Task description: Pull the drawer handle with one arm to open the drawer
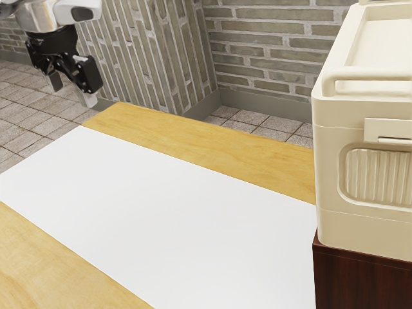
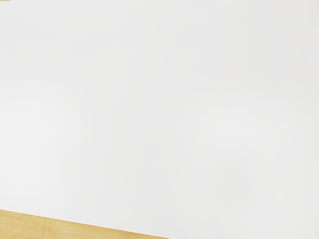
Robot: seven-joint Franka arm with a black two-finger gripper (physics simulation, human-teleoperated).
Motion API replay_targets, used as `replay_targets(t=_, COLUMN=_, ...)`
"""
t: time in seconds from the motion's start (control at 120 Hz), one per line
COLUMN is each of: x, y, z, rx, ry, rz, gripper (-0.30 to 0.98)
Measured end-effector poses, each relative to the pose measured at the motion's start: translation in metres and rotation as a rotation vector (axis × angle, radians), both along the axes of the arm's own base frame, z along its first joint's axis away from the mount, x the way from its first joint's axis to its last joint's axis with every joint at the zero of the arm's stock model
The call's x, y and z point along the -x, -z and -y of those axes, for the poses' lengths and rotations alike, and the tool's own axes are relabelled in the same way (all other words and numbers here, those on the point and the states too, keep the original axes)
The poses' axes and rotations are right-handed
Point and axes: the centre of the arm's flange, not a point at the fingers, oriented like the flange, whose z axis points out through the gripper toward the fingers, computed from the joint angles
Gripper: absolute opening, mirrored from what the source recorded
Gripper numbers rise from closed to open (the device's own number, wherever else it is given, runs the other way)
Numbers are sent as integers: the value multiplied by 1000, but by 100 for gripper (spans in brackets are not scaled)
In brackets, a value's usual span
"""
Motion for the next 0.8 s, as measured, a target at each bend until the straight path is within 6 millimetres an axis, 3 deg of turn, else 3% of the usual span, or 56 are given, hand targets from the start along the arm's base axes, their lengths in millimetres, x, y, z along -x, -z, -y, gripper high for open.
replay_targets(t=0.167, x=-6, y=0, z=27, rx=-3, ry=63, rz=1, gripper=69)
replay_targets(t=0.35, x=-11, y=4, z=34, rx=15, ry=73, rz=6, gripper=69)
replay_targets(t=0.417, x=-20, y=14, z=33, rx=33, ry=52, rz=2, gripper=69)
replay_targets(t=0.508, x=-57, y=51, z=33, rx=93, ry=32, rz=-6, gripper=69)
replay_targets(t=0.642, x=-80, y=67, z=63, rx=157, ry=28, rz=32, gripper=69)
replay_targets(t=0.8, x=-91, y=78, z=101, rx=231, ry=-6, rz=61, gripper=69)
